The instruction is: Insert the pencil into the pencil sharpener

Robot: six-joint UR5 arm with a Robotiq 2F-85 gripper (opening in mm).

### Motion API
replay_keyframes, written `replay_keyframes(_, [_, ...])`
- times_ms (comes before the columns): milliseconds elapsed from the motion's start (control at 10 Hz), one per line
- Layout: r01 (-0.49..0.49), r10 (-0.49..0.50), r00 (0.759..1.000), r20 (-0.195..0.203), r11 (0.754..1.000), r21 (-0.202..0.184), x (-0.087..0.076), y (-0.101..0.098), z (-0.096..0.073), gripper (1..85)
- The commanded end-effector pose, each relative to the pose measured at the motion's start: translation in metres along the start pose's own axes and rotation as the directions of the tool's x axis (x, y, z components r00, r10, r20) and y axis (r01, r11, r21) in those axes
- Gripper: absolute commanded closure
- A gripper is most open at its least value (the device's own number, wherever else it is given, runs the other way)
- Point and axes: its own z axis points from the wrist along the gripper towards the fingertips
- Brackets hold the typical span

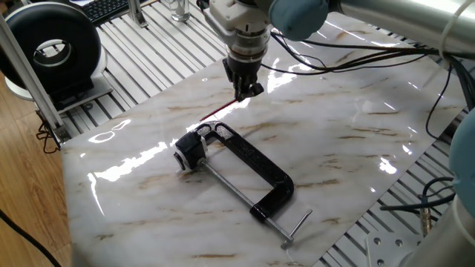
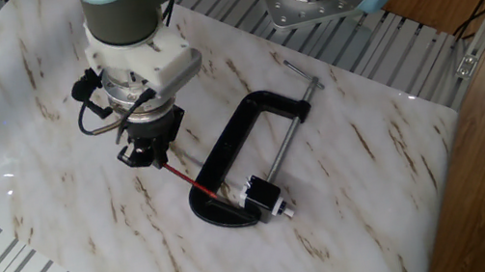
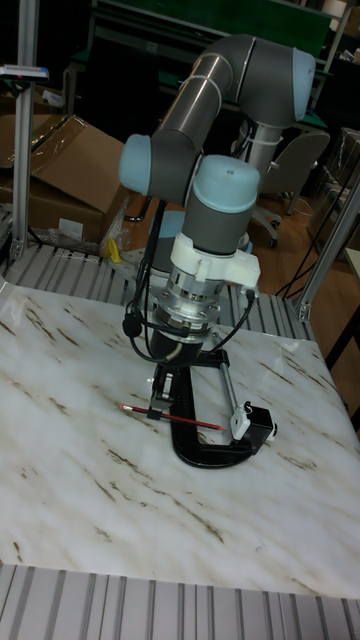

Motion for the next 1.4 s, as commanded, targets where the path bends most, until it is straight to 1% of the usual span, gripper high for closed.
replay_keyframes(0, [0.037,-0.036,0.999,0.014,0.999,-0.026,0.000,0.012,-0.004,84.7])
replay_keyframes(100, [0.045,-0.045,0.999,0.002,0.998,-0.032,0.005,0.015,-0.005,84.7])
replay_keyframes(200, [0.039,-0.039,0.999,0.003,0.999,-0.038,0.004,0.016,-0.003,84.7])
replay_keyframes(400, [0.039,-0.039,0.999,0.003,0.999,-0.038,-0.001,0.018,0.001,84.7])
replay_keyframes(600, [0.030,-0.030,1.000,0.000,0.998,-0.050,-0.004,0.023,0.002,84.7])
replay_keyframes(800, [0.021,-0.021,1.000,-0.004,0.998,-0.053,-0.009,0.025,0.005,84.7])
replay_keyframes(900, [0.020,-0.020,1.000,-0.010,0.998,-0.058,-0.007,0.026,0.005,84.7])
replay_keyframes(1300, [-0.015,0.015,1.000,0.000,0.998,-0.064,-0.012,0.026,0.006,84.7])
